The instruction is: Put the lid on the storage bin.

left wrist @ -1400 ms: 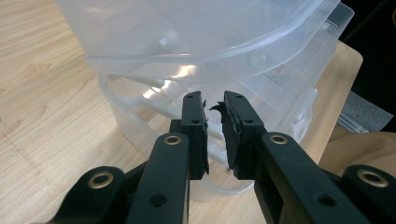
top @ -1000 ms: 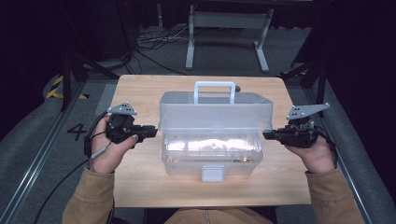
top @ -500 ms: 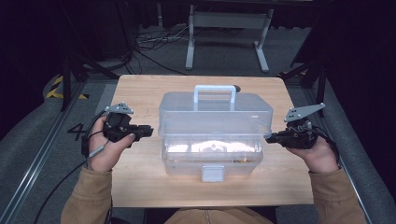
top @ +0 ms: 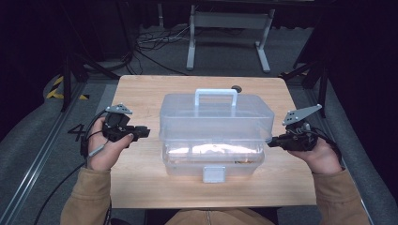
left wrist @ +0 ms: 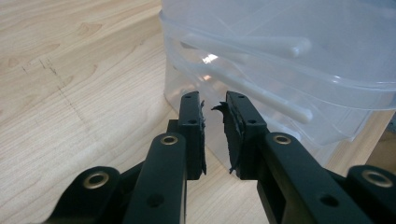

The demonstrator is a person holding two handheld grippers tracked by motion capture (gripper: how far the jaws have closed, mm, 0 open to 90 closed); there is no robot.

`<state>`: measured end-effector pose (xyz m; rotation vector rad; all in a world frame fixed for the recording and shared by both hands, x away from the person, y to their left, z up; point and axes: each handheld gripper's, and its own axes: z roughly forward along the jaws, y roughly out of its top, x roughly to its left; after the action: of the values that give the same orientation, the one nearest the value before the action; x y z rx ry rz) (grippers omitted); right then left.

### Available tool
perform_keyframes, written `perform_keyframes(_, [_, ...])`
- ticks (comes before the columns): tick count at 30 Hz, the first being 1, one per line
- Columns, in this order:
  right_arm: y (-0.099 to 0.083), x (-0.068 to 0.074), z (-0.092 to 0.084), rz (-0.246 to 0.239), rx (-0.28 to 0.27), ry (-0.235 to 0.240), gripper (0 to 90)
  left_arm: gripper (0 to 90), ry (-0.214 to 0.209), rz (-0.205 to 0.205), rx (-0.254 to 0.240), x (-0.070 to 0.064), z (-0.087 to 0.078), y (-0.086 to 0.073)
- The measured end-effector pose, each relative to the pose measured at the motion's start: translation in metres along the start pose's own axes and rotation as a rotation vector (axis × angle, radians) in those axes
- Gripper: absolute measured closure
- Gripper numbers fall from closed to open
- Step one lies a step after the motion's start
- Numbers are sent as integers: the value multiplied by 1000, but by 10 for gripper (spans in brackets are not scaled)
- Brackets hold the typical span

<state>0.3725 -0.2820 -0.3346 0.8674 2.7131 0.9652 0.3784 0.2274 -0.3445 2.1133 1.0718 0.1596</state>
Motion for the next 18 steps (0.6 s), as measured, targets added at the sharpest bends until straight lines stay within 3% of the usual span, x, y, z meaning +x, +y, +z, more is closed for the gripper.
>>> perform_keyframes(18, [-1, 2, 7, -33, 77, 22, 891, 769, 6, -17, 50, 9, 8, -4])
